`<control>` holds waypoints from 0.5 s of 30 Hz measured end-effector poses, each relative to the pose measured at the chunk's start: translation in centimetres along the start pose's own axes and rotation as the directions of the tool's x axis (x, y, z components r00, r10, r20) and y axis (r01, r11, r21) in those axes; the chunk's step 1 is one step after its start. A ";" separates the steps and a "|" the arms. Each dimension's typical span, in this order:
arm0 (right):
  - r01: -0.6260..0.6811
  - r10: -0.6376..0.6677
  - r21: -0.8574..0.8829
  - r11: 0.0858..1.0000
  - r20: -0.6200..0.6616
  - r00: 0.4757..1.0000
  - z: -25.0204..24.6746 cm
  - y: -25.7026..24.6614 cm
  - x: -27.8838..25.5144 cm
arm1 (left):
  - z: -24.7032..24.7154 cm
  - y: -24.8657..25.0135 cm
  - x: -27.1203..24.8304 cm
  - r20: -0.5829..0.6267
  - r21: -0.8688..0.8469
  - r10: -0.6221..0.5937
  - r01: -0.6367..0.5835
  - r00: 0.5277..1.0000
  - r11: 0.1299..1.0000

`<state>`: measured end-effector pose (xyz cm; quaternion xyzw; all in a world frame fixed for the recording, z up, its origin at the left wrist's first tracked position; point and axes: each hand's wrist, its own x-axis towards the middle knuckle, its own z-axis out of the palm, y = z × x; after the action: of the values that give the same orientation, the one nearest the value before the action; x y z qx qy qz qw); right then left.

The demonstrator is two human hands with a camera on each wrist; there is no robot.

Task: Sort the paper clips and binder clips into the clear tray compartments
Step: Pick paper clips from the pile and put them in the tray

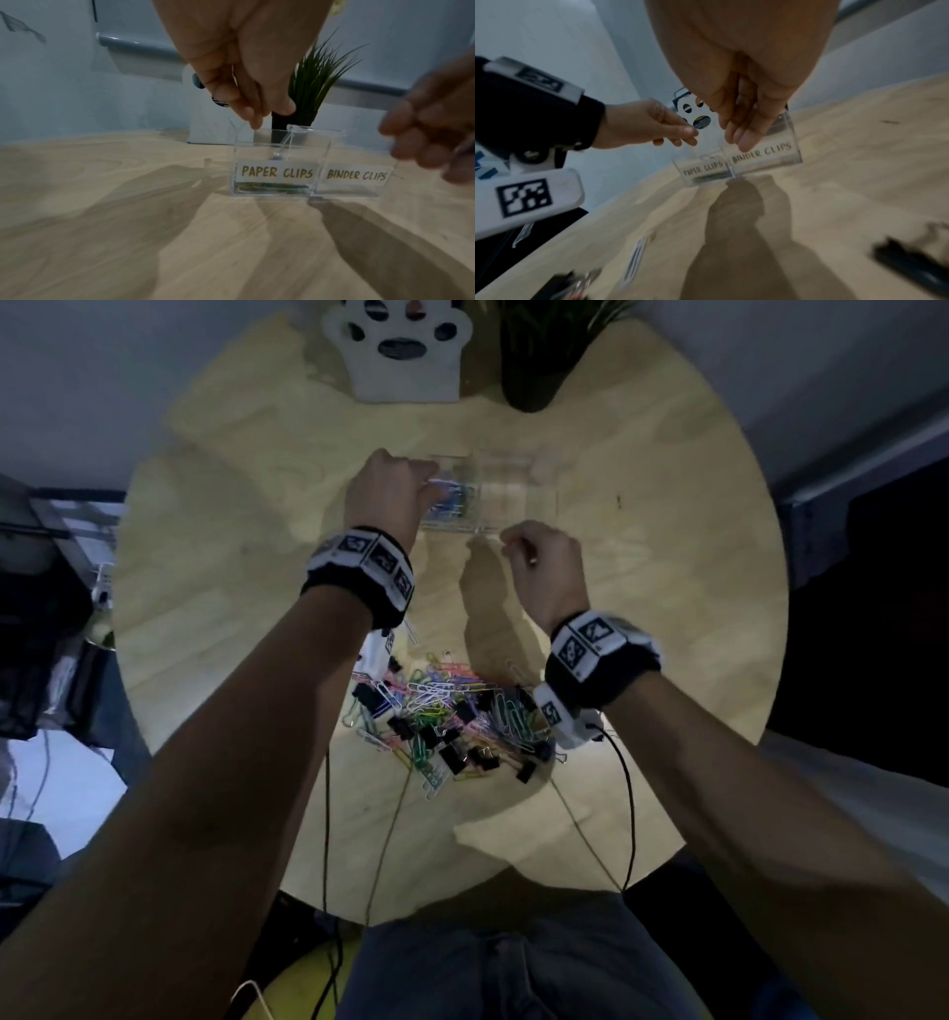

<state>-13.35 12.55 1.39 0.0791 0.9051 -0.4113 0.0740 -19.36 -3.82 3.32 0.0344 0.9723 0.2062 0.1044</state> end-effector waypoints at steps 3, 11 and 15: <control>-0.013 0.017 -0.042 0.999 0.089 0.996 1.0 1.0 -2.4 | 0.5 -1.3 -2.1 -0.106 -0.017 -0.027 0.026 0.994 1.000; 0.113 0.026 -0.331 0.937 0.389 0.921 5.2 0.3 -6.7 | 4.6 -6.2 -8.8 0.189 0.105 0.274 -0.297 0.943 0.949; 0.117 0.041 -0.375 0.920 0.387 0.921 5.9 0.2 -7.5 | 5.4 -6.1 -9.2 0.287 0.210 0.221 -0.287 0.932 0.935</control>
<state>-5.61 7.64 -1.07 -0.0380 0.9375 -0.2311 0.2573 -9.33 -8.23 -2.25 0.2003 0.9555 0.0884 0.1975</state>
